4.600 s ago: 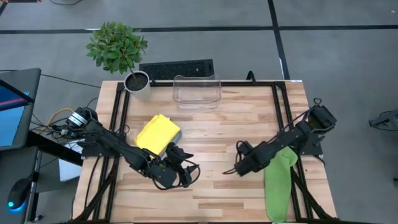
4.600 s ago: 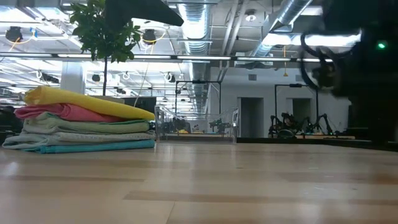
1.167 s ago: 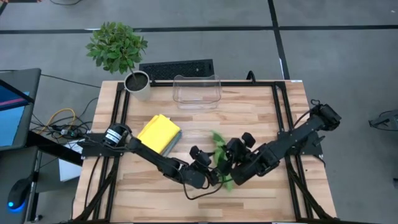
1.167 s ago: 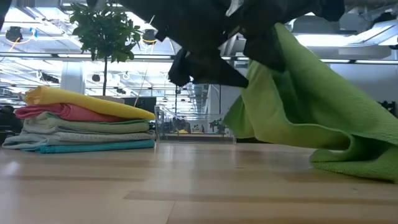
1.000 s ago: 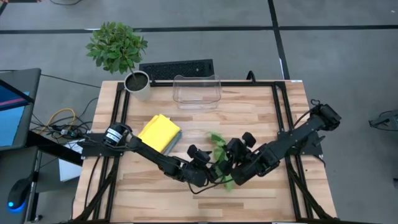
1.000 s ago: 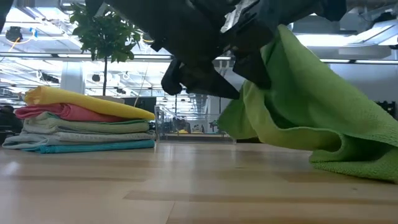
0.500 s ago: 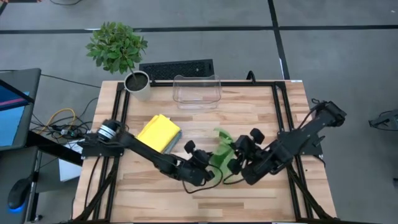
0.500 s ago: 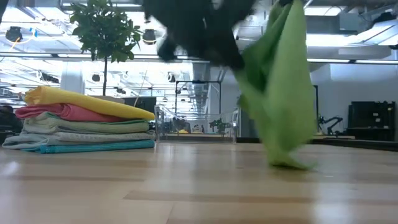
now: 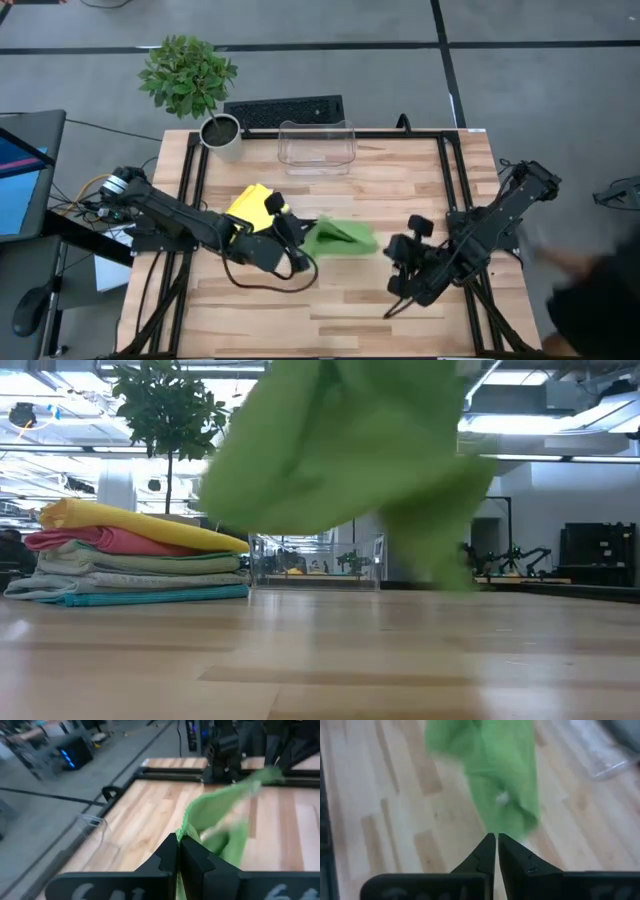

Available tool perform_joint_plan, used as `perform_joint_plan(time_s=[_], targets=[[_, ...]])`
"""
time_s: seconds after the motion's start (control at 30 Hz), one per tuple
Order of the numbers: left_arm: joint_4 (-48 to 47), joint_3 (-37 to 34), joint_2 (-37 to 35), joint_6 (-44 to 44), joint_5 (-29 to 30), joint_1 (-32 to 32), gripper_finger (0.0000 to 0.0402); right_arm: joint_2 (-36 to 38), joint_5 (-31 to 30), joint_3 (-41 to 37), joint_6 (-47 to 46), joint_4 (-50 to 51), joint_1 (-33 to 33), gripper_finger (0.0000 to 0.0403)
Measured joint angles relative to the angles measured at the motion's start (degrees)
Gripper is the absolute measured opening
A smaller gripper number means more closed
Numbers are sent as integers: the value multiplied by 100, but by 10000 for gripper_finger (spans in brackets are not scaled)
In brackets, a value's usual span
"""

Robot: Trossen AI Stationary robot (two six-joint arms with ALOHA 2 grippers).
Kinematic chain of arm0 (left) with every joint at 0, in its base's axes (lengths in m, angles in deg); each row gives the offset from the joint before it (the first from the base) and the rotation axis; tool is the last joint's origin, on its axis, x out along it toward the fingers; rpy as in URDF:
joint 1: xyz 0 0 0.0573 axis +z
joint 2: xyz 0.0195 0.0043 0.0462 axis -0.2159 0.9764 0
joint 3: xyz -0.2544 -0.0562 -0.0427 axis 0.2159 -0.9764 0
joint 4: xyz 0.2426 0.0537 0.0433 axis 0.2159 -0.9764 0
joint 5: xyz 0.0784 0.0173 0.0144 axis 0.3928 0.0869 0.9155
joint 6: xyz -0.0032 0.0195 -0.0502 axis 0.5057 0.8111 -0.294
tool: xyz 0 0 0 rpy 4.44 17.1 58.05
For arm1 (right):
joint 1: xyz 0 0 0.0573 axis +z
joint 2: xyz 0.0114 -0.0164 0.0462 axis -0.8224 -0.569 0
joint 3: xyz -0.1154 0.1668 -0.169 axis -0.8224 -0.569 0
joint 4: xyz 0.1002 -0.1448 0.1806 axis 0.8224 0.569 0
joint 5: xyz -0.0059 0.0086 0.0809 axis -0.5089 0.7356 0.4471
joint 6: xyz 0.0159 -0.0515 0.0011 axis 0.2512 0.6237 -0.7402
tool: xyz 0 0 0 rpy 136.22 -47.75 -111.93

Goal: Fold microfiber towels
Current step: Fold the green microfiber cloth

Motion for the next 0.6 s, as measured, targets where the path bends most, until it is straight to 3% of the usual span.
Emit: perform_joint_plan(time_s=[0.2,0.3,0.37,0.6], targets=[[-602,-10,-17,-56,-235,-40,0,-451,-98,0,411,-152,-185,43],[-849,-11,-15,-284,-356,-44,0,-641,64,0,278,-616,-362,40],[-867,-11,-15,-406,-351,-40,0,-815,184,2,780,-1125,-520,42],[-880,-11,-15,-412,-470,-28,0,-1758,179,2,1764,-2647,-833,105]])
